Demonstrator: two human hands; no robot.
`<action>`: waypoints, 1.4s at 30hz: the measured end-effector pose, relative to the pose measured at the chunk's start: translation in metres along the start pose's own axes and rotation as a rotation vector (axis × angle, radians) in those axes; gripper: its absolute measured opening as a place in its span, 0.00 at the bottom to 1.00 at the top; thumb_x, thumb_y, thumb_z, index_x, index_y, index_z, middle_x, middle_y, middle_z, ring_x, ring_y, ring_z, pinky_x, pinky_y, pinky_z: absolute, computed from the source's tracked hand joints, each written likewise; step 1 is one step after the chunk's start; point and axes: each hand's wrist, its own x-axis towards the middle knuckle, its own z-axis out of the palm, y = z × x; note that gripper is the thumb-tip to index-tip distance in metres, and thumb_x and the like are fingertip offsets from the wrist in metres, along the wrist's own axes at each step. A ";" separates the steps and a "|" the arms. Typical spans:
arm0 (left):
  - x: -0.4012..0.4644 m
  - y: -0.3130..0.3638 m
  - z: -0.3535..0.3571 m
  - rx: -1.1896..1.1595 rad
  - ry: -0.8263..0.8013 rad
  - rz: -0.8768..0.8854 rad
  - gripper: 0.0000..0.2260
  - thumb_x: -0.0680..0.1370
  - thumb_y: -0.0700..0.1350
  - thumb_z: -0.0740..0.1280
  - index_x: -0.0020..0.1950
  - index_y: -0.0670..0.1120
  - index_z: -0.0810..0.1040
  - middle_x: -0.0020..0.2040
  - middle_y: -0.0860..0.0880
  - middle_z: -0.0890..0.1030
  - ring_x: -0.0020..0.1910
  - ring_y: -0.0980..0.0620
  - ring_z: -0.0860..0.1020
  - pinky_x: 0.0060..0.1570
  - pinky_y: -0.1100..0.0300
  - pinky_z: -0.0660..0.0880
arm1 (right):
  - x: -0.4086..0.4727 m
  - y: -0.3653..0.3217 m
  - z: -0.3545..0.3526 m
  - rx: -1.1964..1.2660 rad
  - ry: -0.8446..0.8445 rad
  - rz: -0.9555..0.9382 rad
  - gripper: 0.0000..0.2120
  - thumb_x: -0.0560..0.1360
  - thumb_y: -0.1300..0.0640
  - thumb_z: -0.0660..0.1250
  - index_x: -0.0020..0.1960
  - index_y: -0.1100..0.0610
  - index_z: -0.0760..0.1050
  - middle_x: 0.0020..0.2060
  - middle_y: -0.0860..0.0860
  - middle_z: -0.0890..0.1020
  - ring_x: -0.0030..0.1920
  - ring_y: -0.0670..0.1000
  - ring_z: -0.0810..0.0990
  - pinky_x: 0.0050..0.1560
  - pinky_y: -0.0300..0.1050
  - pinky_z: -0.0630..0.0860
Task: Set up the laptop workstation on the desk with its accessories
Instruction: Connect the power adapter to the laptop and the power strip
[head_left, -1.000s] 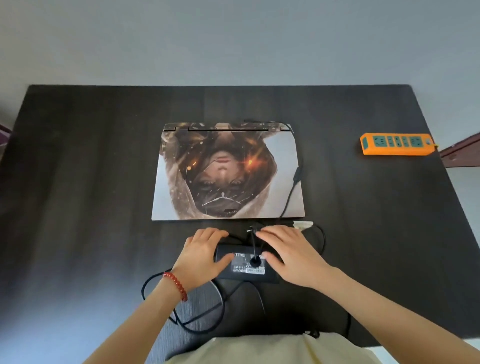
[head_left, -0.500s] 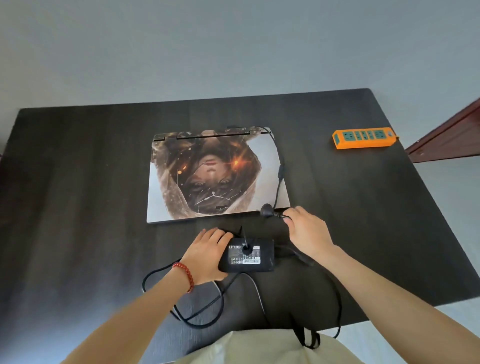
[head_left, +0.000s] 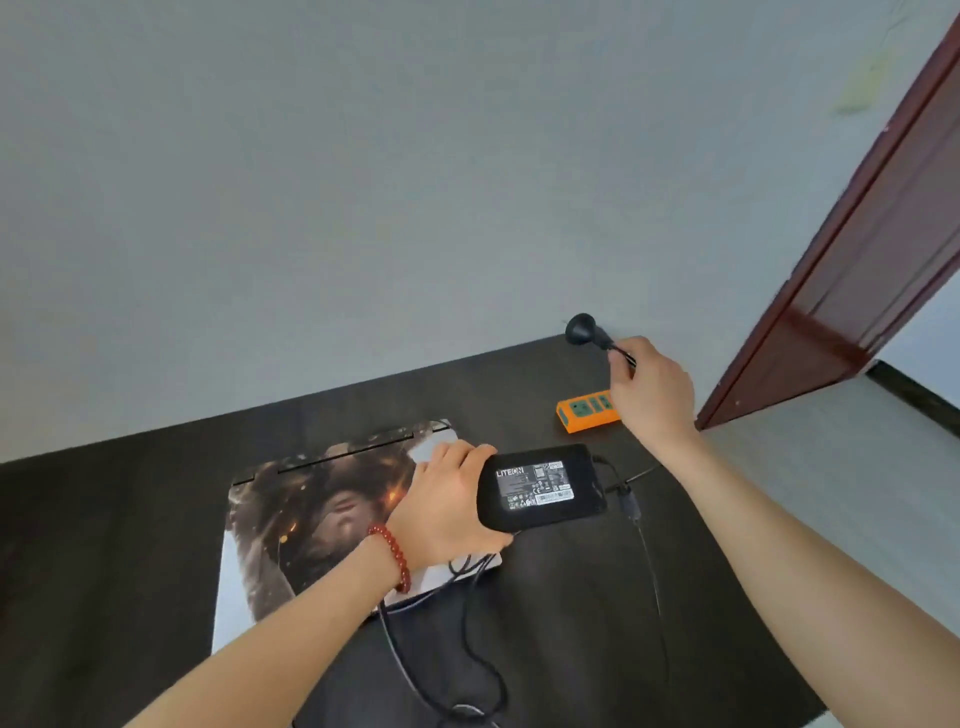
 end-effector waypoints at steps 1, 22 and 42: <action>0.023 0.009 -0.013 -0.015 0.057 0.001 0.37 0.63 0.58 0.73 0.68 0.50 0.63 0.60 0.51 0.69 0.60 0.51 0.64 0.61 0.55 0.64 | 0.024 -0.001 -0.012 0.045 0.046 0.001 0.10 0.79 0.59 0.57 0.53 0.62 0.74 0.39 0.60 0.81 0.40 0.61 0.77 0.37 0.46 0.63; 0.358 0.094 -0.231 -0.141 0.984 -0.056 0.34 0.63 0.51 0.76 0.64 0.47 0.66 0.59 0.48 0.70 0.58 0.47 0.66 0.56 0.53 0.65 | 0.350 0.021 -0.090 0.831 0.413 -0.239 0.04 0.80 0.61 0.55 0.47 0.55 0.65 0.30 0.46 0.67 0.27 0.41 0.66 0.31 0.32 0.64; 0.367 -0.065 0.100 -0.060 0.218 -0.463 0.36 0.65 0.58 0.73 0.68 0.49 0.63 0.64 0.47 0.69 0.63 0.47 0.66 0.63 0.48 0.63 | 0.243 0.220 0.151 0.410 -0.317 0.062 0.04 0.78 0.56 0.61 0.47 0.55 0.68 0.34 0.45 0.74 0.36 0.46 0.75 0.37 0.37 0.70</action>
